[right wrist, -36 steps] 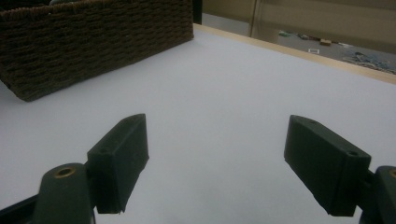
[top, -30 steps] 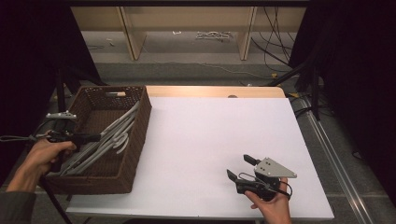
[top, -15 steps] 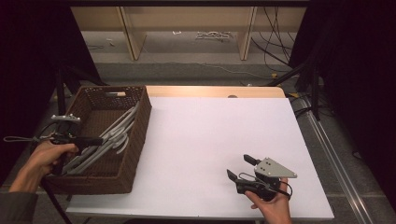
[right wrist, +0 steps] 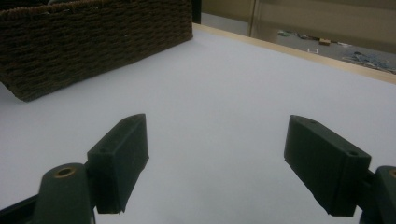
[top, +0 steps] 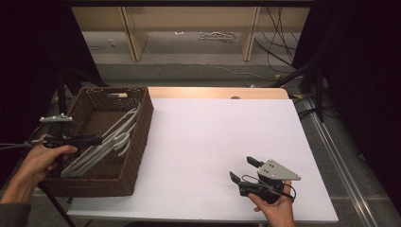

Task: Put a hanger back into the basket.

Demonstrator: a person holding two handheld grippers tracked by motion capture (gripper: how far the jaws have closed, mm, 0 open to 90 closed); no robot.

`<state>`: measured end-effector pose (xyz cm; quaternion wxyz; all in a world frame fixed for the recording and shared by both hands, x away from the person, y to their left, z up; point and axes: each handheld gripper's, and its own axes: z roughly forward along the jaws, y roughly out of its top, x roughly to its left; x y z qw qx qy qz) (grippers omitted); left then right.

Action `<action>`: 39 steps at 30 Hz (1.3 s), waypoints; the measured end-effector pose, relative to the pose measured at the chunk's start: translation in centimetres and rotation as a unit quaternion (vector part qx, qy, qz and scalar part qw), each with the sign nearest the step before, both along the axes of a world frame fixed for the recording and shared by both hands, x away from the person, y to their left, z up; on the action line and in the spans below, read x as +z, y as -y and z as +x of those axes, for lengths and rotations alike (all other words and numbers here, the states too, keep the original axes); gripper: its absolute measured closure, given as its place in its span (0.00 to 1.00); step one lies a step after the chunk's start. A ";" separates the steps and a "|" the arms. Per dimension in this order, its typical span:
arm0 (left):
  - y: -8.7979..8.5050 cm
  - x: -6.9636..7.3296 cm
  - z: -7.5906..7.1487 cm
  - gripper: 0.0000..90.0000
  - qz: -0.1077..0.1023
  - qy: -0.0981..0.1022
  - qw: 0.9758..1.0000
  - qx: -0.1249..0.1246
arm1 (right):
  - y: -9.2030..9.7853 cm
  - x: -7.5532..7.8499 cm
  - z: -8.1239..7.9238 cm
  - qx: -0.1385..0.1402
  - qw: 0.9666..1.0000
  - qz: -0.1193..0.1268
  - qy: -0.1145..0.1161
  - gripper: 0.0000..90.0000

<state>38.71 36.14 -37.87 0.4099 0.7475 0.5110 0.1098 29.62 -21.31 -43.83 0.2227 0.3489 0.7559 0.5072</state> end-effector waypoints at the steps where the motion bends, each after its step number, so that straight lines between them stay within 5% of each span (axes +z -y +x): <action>1: 0.0 0.1 -0.2 0.56 0.006 -0.001 1.000 0.001 | 0.0 0.0 0.1 0.000 1.000 -0.001 0.005 0.25; 20: 1.9 2.0 -3.4 0.31 -0.036 0.072 0.996 0.034 | 0.0 0.0 0.0 -0.001 1.000 0.002 0.001 0.25; 27: 3.2 2.2 -4.1 0.26 -0.045 0.101 0.993 0.030 | 0.0 0.0 0.0 -0.001 1.000 0.000 0.001 0.25; 39: 6.9 2.4 -5.3 0.19 -0.035 0.136 0.990 -0.013 | -0.1 -0.1 0.0 0.000 1.000 0.007 0.002 0.25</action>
